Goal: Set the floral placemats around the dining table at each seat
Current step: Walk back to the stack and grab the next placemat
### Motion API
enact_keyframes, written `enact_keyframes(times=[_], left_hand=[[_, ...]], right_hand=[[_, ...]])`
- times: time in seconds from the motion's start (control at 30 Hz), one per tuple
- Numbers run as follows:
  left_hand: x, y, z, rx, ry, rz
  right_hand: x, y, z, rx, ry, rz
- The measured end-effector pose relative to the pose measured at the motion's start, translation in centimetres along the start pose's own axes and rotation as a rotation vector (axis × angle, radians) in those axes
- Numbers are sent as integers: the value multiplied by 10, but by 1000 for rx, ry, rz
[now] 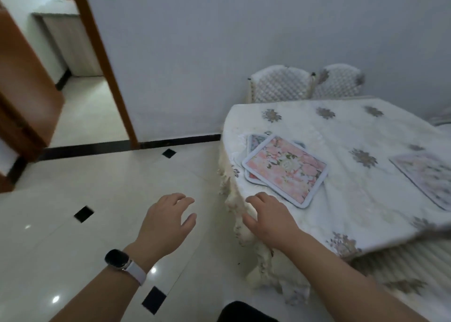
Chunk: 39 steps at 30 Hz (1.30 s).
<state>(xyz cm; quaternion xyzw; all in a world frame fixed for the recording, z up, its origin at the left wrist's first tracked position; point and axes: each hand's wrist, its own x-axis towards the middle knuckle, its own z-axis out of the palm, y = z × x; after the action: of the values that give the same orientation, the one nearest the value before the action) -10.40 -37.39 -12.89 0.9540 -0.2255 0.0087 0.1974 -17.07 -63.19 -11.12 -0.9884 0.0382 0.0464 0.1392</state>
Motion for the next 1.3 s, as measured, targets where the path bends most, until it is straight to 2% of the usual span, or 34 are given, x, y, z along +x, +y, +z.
enact_keyframes(times=[0.27,0.63,0.8,1.03,1.2,1.3], left_hand=[[88,12,20,0,-81,178],[212,35,56,150,-271,249],[273,60,82,114,-336,285],[322,101,118,74,-508,359],[360,121,143,-168,-622,129],[383,124,161,-228,-679,59]], right_hand=[[18,49,0,59,17,243],[102,132,30,186,-26,360],[123,174,30,248,-26,437],[128,206,24,254,0,565],[134,224,25,447,21,769],[139,234,30,578,41,907]])
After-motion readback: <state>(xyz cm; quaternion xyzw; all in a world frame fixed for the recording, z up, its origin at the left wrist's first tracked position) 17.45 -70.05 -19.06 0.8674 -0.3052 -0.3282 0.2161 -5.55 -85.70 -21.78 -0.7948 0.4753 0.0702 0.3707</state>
